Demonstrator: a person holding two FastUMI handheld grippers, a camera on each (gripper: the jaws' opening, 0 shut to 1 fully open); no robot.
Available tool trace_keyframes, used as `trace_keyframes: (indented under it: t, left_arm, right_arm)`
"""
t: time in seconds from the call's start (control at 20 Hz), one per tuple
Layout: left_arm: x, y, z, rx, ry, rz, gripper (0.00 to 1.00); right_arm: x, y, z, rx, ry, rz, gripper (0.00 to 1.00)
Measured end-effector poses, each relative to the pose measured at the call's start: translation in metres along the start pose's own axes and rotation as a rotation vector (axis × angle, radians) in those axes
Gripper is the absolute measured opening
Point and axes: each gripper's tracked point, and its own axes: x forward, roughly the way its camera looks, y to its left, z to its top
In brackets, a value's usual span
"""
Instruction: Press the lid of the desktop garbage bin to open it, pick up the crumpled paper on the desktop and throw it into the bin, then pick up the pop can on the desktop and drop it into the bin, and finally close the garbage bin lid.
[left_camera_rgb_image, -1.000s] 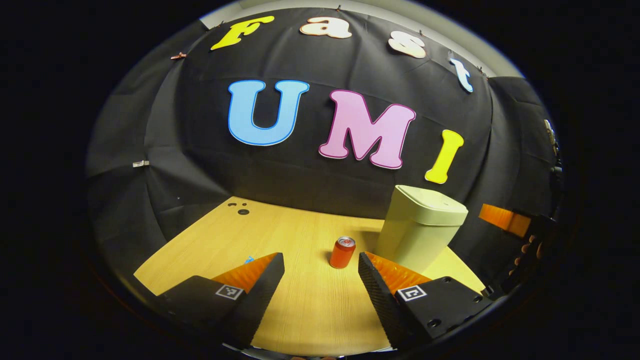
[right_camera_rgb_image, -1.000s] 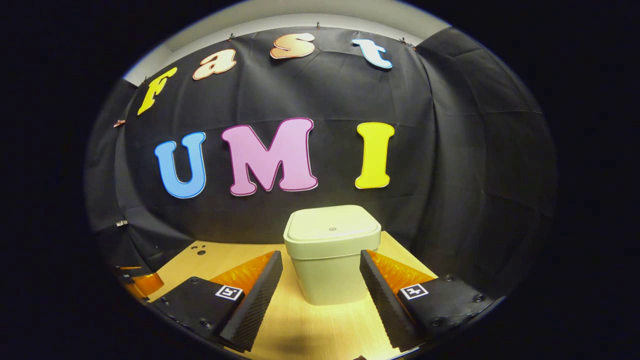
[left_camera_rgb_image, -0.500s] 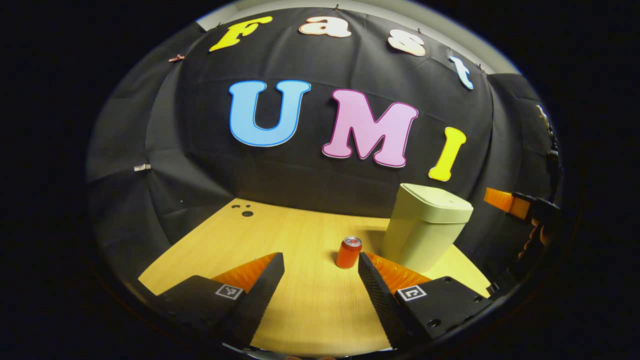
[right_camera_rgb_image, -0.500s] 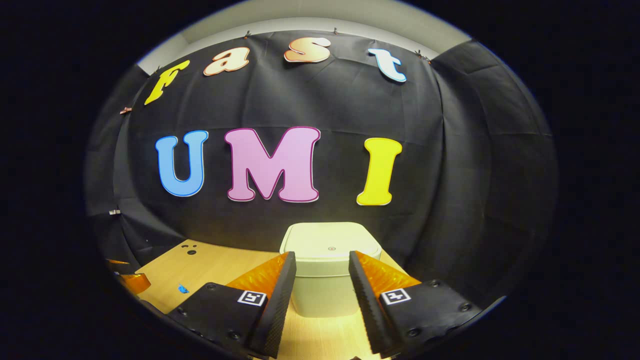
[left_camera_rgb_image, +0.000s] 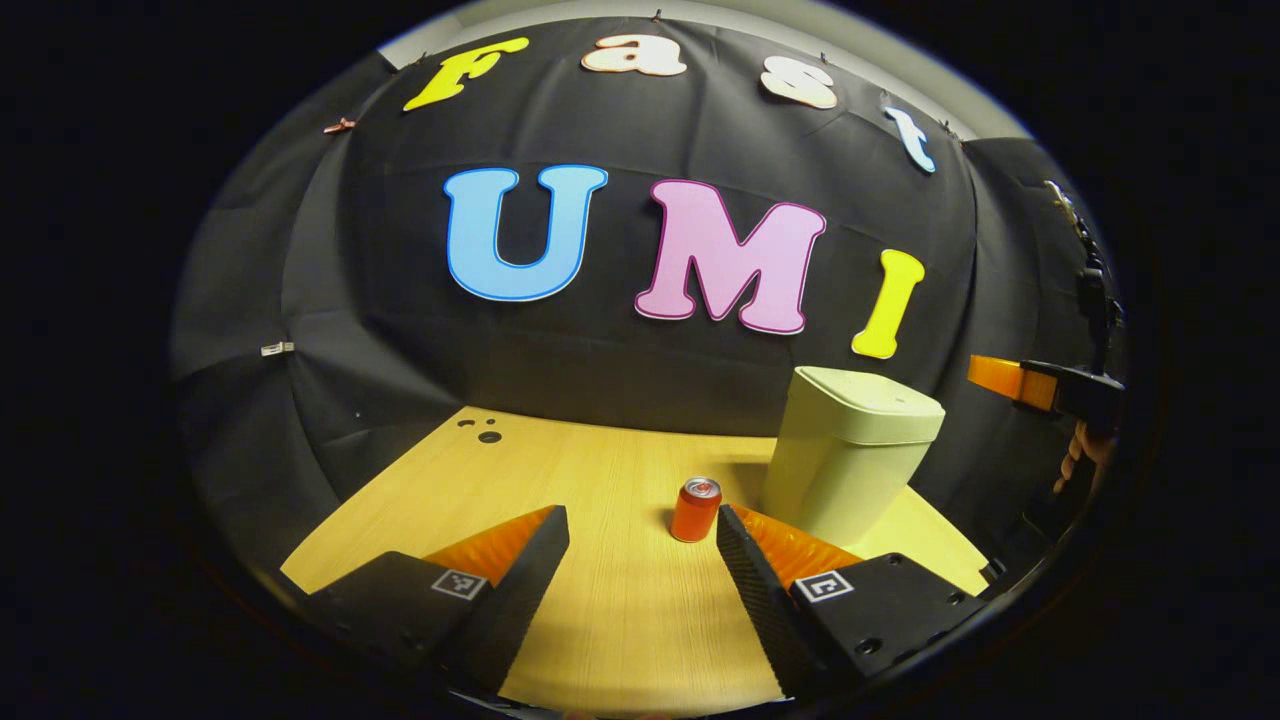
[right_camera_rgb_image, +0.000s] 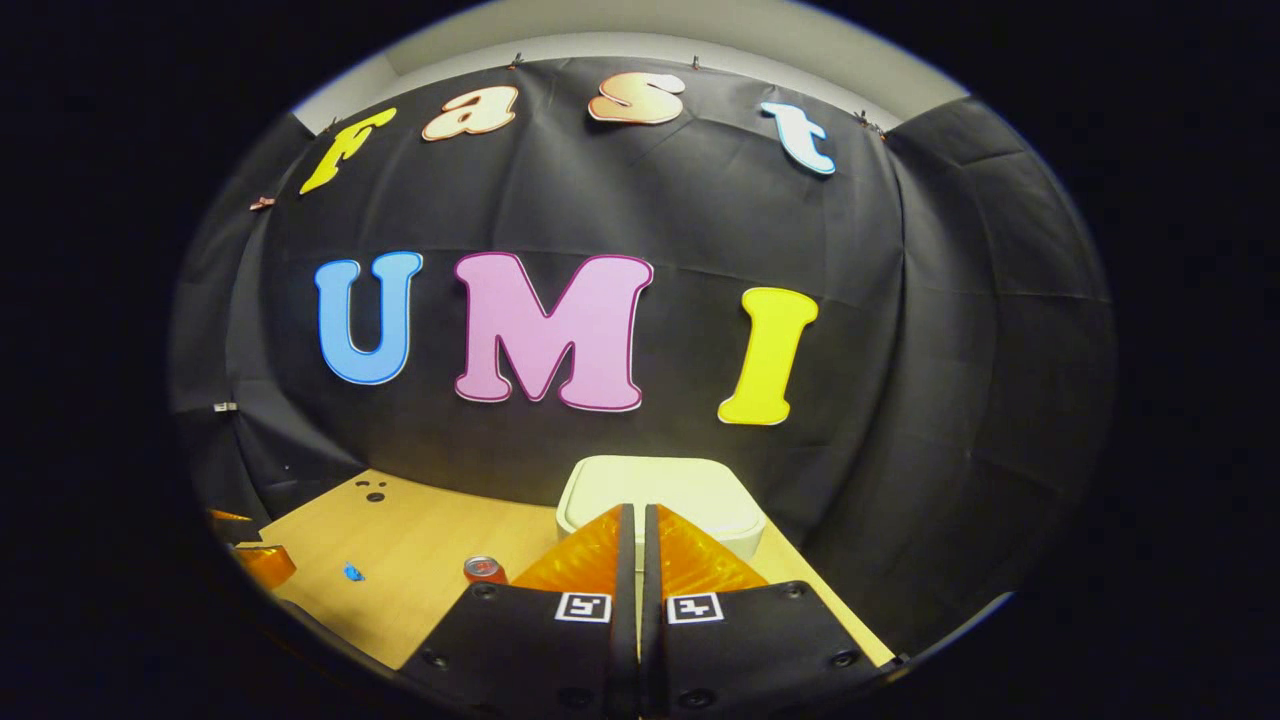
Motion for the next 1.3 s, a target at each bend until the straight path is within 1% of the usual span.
trace_keyframes:
  t: [0.15, 0.3, 0.45, 0.6, 0.7, 0.75, 0.8, 0.85, 0.9, 0.95, 1.15, 1.2, 1.25, 1.3]
  left_arm:
    - [0.003, 0.000, -0.001, -0.002, 0.004, 0.002, 0.96]
    - [0.004, -0.001, -0.001, -0.002, 0.004, 0.002, 0.96]
    - [0.006, 0.000, -0.003, -0.004, 0.008, 0.008, 0.96]
    - [0.009, 0.003, -0.004, -0.010, 0.016, 0.019, 0.96]
    - [0.011, 0.006, -0.006, -0.017, 0.023, 0.031, 0.96]
    - [0.012, 0.008, -0.007, -0.021, 0.027, 0.037, 0.96]
    - [0.013, 0.009, -0.006, -0.025, 0.029, 0.042, 0.96]
    - [0.014, 0.010, -0.007, -0.027, 0.031, 0.047, 0.96]
    - [0.016, 0.011, -0.007, -0.028, 0.035, 0.053, 0.96]
    - [0.017, 0.013, -0.009, -0.029, 0.039, 0.060, 0.96]
    - [0.021, 0.020, -0.011, -0.041, 0.054, 0.088, 0.96]
    - [0.021, 0.022, -0.011, -0.044, 0.057, 0.096, 0.96]
    - [0.022, 0.023, -0.015, -0.047, 0.065, 0.104, 0.96]
    - [0.022, 0.025, -0.016, -0.049, 0.074, 0.111, 0.96]
  right_arm:
    - [0.003, 0.009, -0.003, 0.019, 0.016, 0.063, 0.05]
    - [0.012, 0.006, 0.000, -0.021, 0.027, 0.078, 0.05]
    - [0.024, 0.007, 0.004, -0.021, 0.029, 0.095, 0.05]
    - [0.036, 0.010, -0.001, -0.013, 0.060, 0.117, 0.05]
    - [0.046, 0.006, -0.003, -0.019, 0.076, 0.116, 0.05]
    - [0.051, 0.004, -0.004, -0.019, 0.083, 0.115, 0.08]
    - [0.056, 0.001, -0.005, -0.013, 0.090, 0.111, 0.05]
    - [0.063, 0.000, -0.007, -0.003, 0.100, 0.112, 0.05]
    - [0.069, -0.002, -0.010, 0.007, 0.112, 0.114, 0.08]
    - [0.075, -0.002, -0.012, 0.016, 0.118, 0.121, 0.05]
    - [0.102, -0.017, -0.024, 0.018, 0.150, 0.089, 0.05]
    - [0.108, -0.021, -0.028, 0.020, 0.158, 0.080, 0.08]
    - [0.115, -0.025, -0.033, 0.020, 0.171, 0.073, 0.05]
    - [0.120, -0.028, -0.039, 0.020, 0.186, 0.069, 0.05]
